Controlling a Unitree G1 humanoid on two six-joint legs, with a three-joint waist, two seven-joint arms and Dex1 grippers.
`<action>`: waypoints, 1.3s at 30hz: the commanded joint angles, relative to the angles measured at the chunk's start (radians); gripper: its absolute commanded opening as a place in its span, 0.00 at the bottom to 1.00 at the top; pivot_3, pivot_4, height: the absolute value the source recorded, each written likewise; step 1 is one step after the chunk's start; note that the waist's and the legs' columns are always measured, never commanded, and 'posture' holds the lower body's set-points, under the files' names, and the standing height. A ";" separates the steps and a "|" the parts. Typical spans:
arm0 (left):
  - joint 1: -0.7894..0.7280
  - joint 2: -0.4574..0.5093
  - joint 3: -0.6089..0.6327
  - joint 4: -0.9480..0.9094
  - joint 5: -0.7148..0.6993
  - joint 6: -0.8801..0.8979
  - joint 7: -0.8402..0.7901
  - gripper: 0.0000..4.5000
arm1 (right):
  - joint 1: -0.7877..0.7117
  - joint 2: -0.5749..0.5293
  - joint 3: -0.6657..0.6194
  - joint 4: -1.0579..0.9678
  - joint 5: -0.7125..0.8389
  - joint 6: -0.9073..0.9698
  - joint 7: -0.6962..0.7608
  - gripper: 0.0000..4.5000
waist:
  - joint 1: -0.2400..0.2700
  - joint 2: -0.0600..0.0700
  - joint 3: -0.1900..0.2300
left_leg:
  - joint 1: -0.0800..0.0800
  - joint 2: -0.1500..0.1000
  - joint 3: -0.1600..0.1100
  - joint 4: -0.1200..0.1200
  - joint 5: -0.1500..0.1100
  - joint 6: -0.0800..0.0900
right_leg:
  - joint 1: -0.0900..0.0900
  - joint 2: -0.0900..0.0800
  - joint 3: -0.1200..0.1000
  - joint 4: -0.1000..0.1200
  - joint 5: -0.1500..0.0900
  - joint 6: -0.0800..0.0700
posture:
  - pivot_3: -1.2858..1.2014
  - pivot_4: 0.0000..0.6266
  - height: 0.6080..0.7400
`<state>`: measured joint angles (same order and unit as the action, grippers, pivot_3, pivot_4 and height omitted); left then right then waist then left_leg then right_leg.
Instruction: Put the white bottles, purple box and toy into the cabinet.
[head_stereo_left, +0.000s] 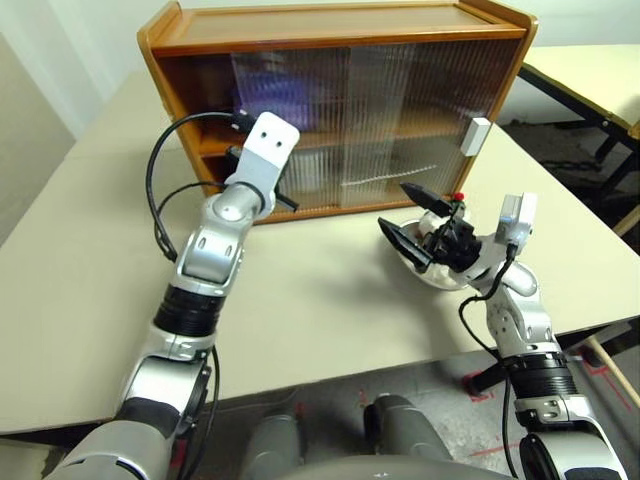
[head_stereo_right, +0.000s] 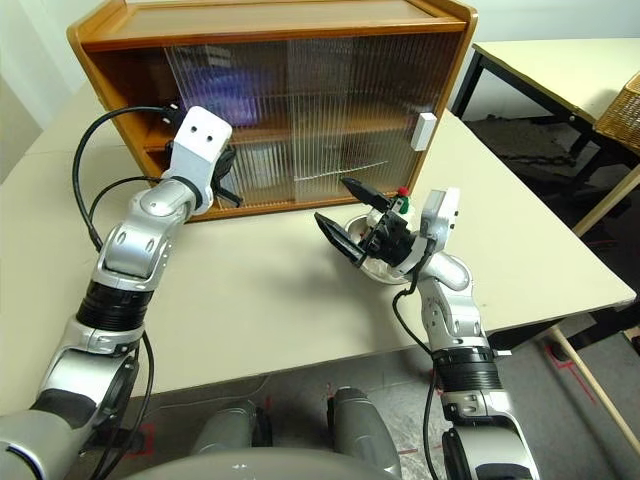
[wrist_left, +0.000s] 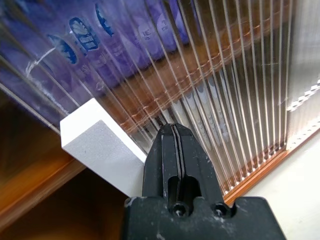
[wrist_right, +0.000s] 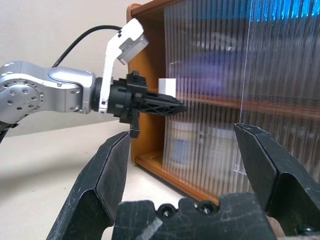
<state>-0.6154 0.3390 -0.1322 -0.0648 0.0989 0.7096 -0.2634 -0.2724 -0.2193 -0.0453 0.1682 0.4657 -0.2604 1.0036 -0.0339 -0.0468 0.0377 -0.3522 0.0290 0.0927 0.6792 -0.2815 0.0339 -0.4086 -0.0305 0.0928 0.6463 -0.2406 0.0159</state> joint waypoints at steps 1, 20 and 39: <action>0.023 0.034 0.046 -0.004 0.015 0.032 0.017 0.01 | -0.009 -0.004 0.003 0.016 -0.005 -0.015 0.007 1.00 | 0.001 0.000 0.000 | 0.000 0.000 0.000 0.000 0.000 0.000 | 0.000 0.000 0.000 0.000 0.000 0.000 | 0.57 0.00 1.00; 0.084 0.109 0.139 -0.043 0.012 0.062 0.028 0.01 | -0.031 -0.008 0.002 0.046 0.013 -0.001 0.052 1.00 | 0.008 0.000 0.001 | 0.000 0.000 -0.001 0.000 0.000 0.000 | 0.000 -0.001 -0.003 0.003 0.001 -0.002 | 0.58 0.00 1.00; 0.092 0.019 0.198 -0.108 -0.116 0.064 -0.009 0.01 | -0.036 -0.030 -0.048 0.053 0.037 0.019 0.050 1.00 | 0.037 0.000 0.001 | 0.000 0.001 -0.001 -0.001 0.000 0.000 | -0.003 -0.002 -0.004 0.001 0.000 -0.004 | 0.58 0.00 1.00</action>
<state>-0.5350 0.3654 0.0532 -0.1561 0.0099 0.7792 -0.2603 -0.2997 -0.2396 -0.0693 0.2058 0.4850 -0.2496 1.0643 0.0031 -0.0472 0.0384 -0.3528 0.0297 0.0922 0.6787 -0.2817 0.0334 -0.4117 -0.0332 0.0884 0.6468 -0.2404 0.0124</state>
